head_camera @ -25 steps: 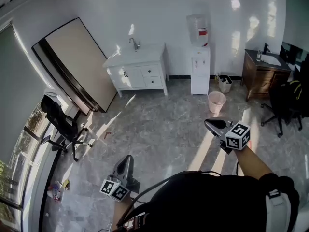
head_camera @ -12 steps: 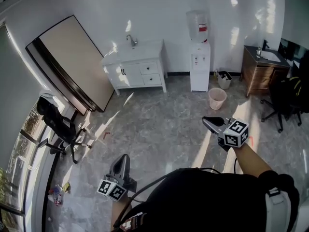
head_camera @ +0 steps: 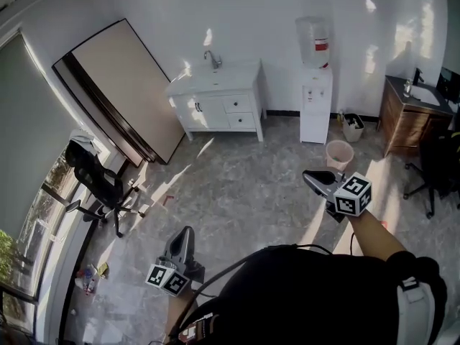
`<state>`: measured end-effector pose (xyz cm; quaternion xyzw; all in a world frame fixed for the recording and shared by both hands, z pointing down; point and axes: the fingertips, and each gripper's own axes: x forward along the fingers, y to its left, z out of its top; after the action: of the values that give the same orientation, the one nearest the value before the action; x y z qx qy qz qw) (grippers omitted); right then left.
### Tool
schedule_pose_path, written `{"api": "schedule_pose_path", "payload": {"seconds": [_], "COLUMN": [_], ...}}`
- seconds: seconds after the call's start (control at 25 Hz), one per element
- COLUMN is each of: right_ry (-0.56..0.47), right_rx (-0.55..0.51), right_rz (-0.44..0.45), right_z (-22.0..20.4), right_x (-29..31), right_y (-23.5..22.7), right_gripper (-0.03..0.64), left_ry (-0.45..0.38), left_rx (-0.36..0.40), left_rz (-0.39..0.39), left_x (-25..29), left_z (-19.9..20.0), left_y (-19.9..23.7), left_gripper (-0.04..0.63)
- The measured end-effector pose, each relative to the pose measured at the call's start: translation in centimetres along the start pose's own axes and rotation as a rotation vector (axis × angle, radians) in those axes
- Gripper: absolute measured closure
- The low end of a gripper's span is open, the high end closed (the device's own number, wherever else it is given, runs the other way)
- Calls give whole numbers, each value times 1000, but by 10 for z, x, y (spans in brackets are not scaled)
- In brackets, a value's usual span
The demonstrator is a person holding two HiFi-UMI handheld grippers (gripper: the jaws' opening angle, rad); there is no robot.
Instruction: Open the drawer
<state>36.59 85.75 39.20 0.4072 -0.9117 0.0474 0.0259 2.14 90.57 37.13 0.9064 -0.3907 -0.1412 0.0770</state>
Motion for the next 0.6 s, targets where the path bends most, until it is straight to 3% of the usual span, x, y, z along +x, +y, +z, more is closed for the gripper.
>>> {"api": "schedule_pose_path", "payload": {"seconds": [0.24, 0.6], "right_ry": [-8, 14], "right_rx": [-17, 33], "right_rz": [35, 49], "right_z": [15, 5], "right_x": [0, 6], "right_y": [-70, -146], "right_gripper": [615, 615], "left_ry": [-44, 27], "left_rx": [-5, 7], "left_rz": [41, 88], "left_x": [56, 117], "left_z": [-8, -38], "left_y": [-16, -16], "left_gripper": [594, 594]}}
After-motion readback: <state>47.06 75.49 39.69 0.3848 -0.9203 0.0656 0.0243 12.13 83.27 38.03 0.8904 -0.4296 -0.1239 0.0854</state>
